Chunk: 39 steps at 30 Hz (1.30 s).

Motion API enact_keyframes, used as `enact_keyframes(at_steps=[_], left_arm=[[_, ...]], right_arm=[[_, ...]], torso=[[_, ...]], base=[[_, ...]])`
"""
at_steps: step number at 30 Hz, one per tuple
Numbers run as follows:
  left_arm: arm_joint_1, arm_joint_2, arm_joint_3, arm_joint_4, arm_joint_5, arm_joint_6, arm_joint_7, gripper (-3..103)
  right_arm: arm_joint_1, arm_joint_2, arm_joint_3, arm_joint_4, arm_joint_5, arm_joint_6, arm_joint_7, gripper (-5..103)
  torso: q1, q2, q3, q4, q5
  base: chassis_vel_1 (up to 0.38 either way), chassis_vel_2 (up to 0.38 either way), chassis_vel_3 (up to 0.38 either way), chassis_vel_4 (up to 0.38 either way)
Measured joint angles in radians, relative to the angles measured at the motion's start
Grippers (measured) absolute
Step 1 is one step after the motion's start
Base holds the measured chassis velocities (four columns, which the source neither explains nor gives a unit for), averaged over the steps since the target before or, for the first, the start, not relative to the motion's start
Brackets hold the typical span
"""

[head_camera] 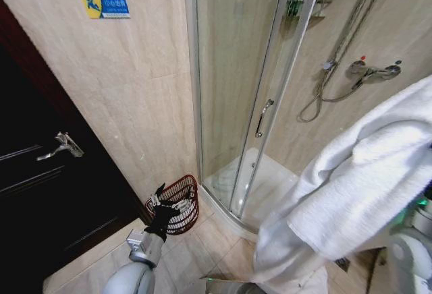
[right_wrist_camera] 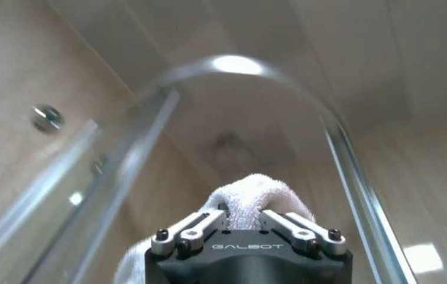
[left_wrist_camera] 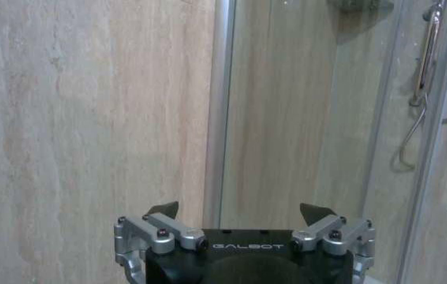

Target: Discard the used towel into the hamper.

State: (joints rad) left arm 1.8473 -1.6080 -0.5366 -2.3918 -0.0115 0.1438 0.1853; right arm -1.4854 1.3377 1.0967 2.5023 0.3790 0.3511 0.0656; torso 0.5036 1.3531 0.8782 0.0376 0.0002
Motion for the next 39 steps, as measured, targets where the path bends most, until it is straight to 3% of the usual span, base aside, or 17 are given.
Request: enact_keyframes(at_steps=[5,12,28,39], left_arm=[[0.000,0.000,0.000,0.000,0.000,0.000,0.000,100],[0.000,0.000,0.000,0.000,0.000,0.000,0.000,100],[0.000,0.000,0.000,0.000,0.000,0.000,0.000,100],[0.000,0.000,0.000,0.000,0.000,0.000,0.000,100]], right_arm=[[-0.027,0.043,-0.021,-0.001,0.017,-0.030,0.017,5],[-0.057,0.104,-0.020,-0.002,-0.013,-0.002,0.015,5],[-0.048,0.089,-0.021,-0.002,-0.040,0.058,0.005,5],[-0.047,0.089,-0.019,-0.002,-0.040,0.064,0.003,5]], torso=[[0.000,0.000,0.000,0.0002,-0.0004],[0.000,0.000,0.000,0.0001,-0.0002],[0.000,0.000,0.000,0.0002,-0.0003],[0.000,0.000,0.000,0.0003,0.0002]], base=[[0.000,0.000,0.000,0.000],[0.000,0.000,0.000,0.000],[0.003,-0.001,-0.003,0.002],[0.146,-0.139,-0.138,0.161]])
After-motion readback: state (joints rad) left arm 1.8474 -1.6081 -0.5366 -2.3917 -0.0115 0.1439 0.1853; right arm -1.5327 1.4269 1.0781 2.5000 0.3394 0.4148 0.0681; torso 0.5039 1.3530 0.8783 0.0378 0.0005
